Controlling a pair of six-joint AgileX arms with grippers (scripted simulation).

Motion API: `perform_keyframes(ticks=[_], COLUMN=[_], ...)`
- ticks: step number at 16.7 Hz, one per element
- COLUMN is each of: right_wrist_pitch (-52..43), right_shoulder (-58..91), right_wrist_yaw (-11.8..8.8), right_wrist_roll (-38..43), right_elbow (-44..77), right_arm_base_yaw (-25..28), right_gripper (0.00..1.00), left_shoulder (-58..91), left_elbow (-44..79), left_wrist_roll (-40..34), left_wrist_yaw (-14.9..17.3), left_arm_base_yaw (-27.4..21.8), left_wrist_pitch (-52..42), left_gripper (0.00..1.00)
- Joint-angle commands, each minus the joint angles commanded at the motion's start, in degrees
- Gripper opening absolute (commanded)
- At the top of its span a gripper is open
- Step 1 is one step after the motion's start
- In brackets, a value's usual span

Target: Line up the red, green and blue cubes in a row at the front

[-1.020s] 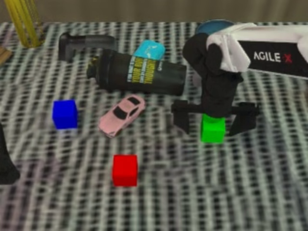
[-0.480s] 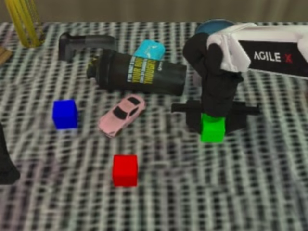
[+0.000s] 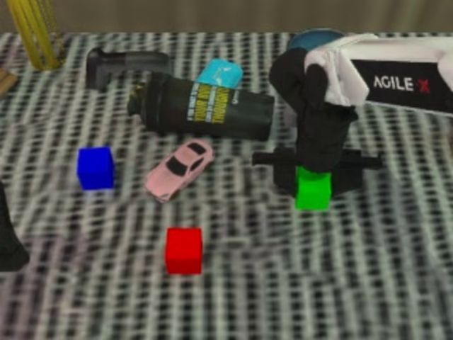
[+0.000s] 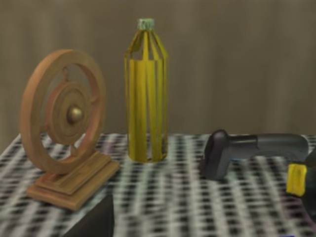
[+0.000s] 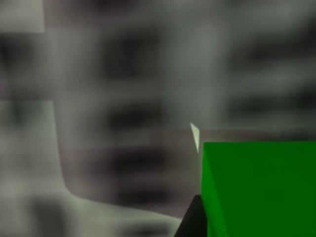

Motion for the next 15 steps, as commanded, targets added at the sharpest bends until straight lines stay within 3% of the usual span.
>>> perform_keyframes(ticks=[5,11,15], right_wrist_pitch=[-3.01,-13.58,-14.0], right_shoulder=[-2.43,-5.9,-5.91], right_wrist_yaw=[0.49,0.6,0.58], right_wrist_roll=[-0.43,-0.54,-0.45], right_elbow=[2.02,8.74,8.97], right_arm_base_yaw=[0.15,0.5,0.21], right_gripper=[0.0,0.0,0.0], left_shoulder=[0.0,0.0,0.0], left_elbow=[0.0,0.0,0.0], left_wrist_roll=[0.0,0.0,0.0], left_wrist_yaw=[0.0,0.0,0.0], left_arm_base_yaw=[0.0,0.0,0.0], left_wrist_pitch=[0.0,0.0,0.0], left_gripper=[1.0,1.0,1.0])
